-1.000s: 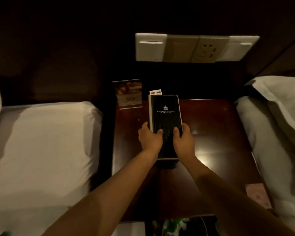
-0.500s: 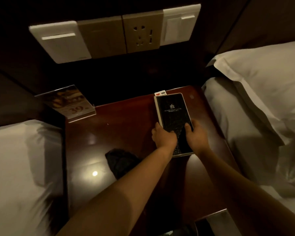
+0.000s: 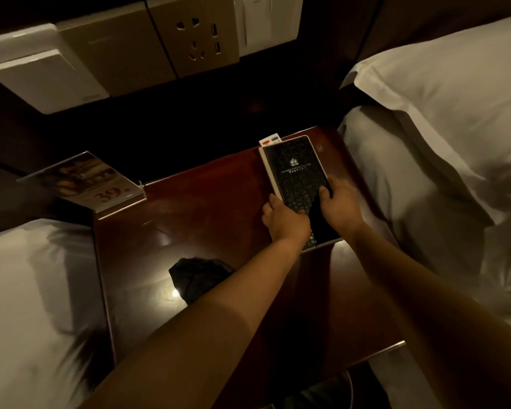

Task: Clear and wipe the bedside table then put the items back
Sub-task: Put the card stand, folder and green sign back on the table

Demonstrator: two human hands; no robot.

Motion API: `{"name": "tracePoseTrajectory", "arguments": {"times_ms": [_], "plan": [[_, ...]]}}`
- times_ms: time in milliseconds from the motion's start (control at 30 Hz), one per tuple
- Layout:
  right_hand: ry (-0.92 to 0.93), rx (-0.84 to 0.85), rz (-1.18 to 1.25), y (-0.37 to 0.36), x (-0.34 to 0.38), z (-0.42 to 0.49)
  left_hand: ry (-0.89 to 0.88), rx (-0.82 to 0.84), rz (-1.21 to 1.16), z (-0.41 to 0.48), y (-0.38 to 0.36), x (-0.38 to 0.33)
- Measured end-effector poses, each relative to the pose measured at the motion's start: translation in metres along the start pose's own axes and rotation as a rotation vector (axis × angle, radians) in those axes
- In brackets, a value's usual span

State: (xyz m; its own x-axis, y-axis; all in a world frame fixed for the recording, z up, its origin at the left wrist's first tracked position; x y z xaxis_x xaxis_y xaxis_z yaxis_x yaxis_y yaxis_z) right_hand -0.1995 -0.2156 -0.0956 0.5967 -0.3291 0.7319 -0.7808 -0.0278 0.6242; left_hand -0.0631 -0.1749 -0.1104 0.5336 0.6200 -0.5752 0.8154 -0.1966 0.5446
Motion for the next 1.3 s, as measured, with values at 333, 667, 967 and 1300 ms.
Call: {"name": "tracePoseTrajectory", "arguments": {"times_ms": [333,667,967,1300], "plan": [[0.513,0.089,-0.533,-0.066,0.098,-0.046,-0.226,-0.270,0.159,-0.007,0.090,0.031],[0.666,0.465,-0.474,-0.225,0.187,-0.152,-0.044,-0.523,0.324,-0.053,0.270,0.229],[0.714,0.777,-0.695,-0.368,0.235,-0.305,0.201,-0.375,0.490,-0.150,0.367,0.417],[0.696,1.220,-0.611,-0.465,0.240,-0.495,0.616,-0.479,0.360,-0.298,0.411,0.590]]}}
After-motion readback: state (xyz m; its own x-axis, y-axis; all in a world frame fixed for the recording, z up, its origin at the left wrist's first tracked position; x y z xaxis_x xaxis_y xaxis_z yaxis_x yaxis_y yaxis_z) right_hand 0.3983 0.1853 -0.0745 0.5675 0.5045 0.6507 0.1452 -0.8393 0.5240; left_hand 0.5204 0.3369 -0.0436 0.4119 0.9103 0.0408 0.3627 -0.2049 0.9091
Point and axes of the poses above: each hand's wrist, its own z-axis towards the middle knuckle, its own y-axis out of the back of the hand, x = y × z, the point moved 9 cm from there along z, towards the middle knuckle, and after that the axes turned 9 degrees about z, right-handed, at the moved point
